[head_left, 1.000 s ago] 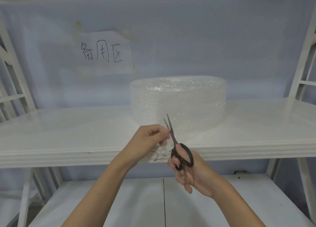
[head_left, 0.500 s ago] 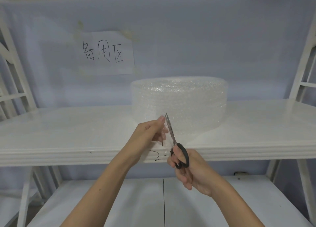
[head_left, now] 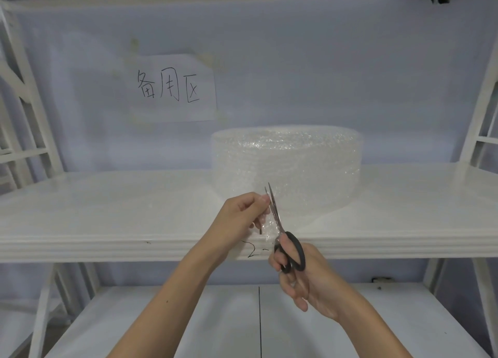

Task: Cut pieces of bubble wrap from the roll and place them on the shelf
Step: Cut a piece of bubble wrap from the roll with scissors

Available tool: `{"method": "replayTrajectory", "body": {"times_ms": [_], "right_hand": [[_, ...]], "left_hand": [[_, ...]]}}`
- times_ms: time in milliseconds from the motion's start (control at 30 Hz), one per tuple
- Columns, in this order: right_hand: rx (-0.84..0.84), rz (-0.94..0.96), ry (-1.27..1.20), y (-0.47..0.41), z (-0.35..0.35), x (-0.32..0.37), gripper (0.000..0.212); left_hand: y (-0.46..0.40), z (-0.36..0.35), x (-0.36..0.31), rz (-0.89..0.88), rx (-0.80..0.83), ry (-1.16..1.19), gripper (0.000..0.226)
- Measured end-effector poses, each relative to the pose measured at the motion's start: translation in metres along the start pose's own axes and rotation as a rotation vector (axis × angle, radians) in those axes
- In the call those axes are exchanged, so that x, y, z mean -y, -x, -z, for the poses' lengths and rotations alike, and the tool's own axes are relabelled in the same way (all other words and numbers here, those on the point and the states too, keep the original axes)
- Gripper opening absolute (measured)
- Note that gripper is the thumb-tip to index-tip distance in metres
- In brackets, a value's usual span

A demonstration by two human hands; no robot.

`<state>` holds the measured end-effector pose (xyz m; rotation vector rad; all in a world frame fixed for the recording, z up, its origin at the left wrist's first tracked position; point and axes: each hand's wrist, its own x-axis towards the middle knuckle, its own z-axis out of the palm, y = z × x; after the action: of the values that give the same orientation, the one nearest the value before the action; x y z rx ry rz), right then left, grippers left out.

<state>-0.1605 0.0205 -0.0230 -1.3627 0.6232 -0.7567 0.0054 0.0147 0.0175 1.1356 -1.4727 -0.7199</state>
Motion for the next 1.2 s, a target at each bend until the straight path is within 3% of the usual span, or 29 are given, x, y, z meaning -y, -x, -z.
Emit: {"method": "replayTrajectory", "body": {"times_ms": [433, 667, 900, 1200], "right_hand": [[-0.057, 0.039, 0.135, -0.005, 0.002, 0.013, 0.055], [-0.064, 0.033, 0.161, -0.002, 0.003, 0.018, 0.05], [-0.028, 0.011, 0.091, -0.001, 0.005, 0.017, 0.05], [0.012, -0.002, 0.072, 0.004, 0.005, 0.02, 0.051]], "left_hand": [[0.003, 0.0, -0.001, -0.044, 0.033, -0.01, 0.037], [0.0, 0.004, -0.012, 0.054, -0.009, 0.08, 0.047], [-0.003, -0.003, -0.013, -0.034, -0.09, -0.016, 0.033], [0.001, -0.011, -0.015, -0.058, -0.077, 0.034, 0.036]]}}
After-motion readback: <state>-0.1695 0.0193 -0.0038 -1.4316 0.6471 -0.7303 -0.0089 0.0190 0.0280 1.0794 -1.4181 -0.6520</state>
